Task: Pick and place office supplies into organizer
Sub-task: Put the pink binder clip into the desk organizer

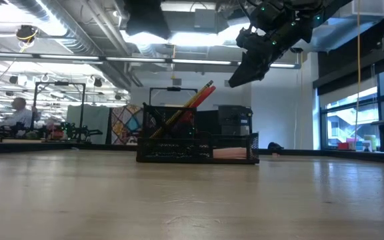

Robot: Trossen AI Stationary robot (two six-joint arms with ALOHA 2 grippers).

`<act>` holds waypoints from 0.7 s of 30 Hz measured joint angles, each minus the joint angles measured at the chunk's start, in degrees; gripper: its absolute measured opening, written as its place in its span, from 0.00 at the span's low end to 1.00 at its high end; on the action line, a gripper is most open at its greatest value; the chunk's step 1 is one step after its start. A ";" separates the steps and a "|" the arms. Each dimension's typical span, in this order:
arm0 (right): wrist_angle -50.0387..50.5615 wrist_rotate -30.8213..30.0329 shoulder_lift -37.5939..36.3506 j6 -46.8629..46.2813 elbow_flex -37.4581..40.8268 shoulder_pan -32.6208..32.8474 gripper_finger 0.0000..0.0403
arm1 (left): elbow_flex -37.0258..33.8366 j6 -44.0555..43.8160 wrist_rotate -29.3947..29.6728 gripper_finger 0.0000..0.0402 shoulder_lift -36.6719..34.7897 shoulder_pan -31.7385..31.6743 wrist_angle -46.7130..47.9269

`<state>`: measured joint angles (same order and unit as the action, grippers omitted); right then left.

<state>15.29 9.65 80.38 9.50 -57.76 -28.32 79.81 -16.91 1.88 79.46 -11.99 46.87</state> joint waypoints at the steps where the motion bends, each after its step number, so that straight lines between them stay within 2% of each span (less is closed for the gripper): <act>1: -0.01 0.00 0.00 0.00 0.00 0.00 0.36 | 0.02 0.37 0.06 0.16 0.40 2.04 -0.73; 6: -0.04 0.00 0.00 0.00 0.00 0.00 0.36 | 0.04 1.17 1.15 0.17 3.49 10.06 -1.84; 9: -0.19 0.00 0.00 0.00 0.00 0.00 0.36 | -0.39 -3.52 3.95 0.17 6.10 13.07 -1.74; 14: -0.28 0.00 0.00 0.00 0.00 0.00 0.36 | -2.73 -10.80 5.18 0.17 10.54 13.77 -1.62; 21: -0.28 0.00 0.00 -0.18 0.00 0.00 0.36 | -3.30 -7.34 6.42 0.17 17.84 13.73 -1.90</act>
<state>15.00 9.65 80.38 9.32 -57.76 -28.32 76.51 -24.24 8.29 97.30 1.74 44.98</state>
